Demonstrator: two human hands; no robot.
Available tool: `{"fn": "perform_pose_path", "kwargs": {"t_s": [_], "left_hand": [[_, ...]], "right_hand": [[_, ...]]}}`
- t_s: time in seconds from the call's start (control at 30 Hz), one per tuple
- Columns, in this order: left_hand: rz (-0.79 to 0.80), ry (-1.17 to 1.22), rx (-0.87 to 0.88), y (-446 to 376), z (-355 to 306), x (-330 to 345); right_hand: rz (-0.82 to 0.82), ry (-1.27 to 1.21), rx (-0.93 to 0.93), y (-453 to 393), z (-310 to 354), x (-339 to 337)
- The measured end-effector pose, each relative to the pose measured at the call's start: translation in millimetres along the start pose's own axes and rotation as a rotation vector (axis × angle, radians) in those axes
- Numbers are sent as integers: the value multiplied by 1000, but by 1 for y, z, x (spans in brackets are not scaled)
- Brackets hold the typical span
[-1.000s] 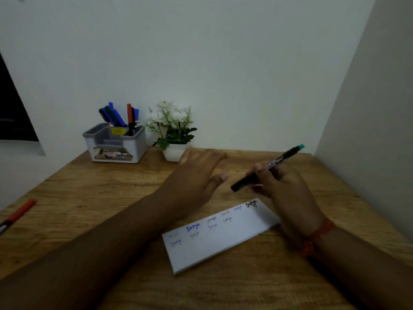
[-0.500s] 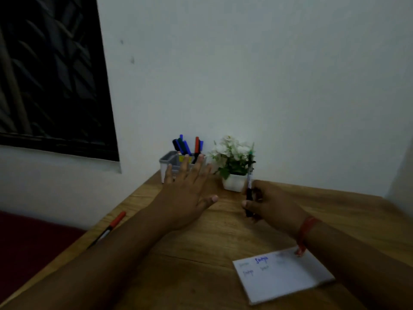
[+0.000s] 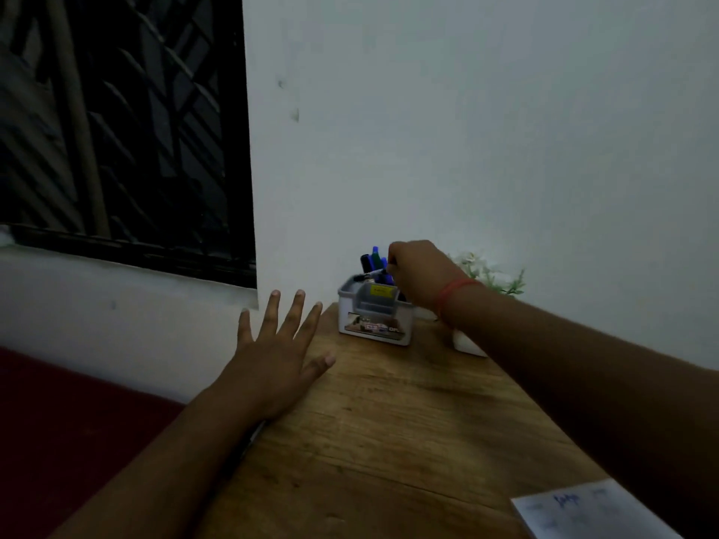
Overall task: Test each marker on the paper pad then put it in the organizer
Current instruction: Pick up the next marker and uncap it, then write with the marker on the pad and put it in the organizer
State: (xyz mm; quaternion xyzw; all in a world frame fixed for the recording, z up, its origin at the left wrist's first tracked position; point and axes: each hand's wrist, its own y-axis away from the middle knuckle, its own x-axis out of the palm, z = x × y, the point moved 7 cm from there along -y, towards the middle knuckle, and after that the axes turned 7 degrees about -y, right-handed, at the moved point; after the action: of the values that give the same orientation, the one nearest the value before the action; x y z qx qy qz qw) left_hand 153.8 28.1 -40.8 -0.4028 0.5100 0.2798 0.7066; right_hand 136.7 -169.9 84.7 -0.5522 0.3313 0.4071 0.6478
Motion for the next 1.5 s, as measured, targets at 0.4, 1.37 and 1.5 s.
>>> {"fn": "perform_pose_path", "kwargs": {"t_s": [0.4,1.37,1.5], "left_hand": [[150,119,-69,8,29,18],[357,624,249,34,41,7],[329,610,282,32,39,7]], "right_hand": [[189,269,-85,-67,54,39],[-25,251,-553,68,99,61],[16,269,-580,82,94,63]]}}
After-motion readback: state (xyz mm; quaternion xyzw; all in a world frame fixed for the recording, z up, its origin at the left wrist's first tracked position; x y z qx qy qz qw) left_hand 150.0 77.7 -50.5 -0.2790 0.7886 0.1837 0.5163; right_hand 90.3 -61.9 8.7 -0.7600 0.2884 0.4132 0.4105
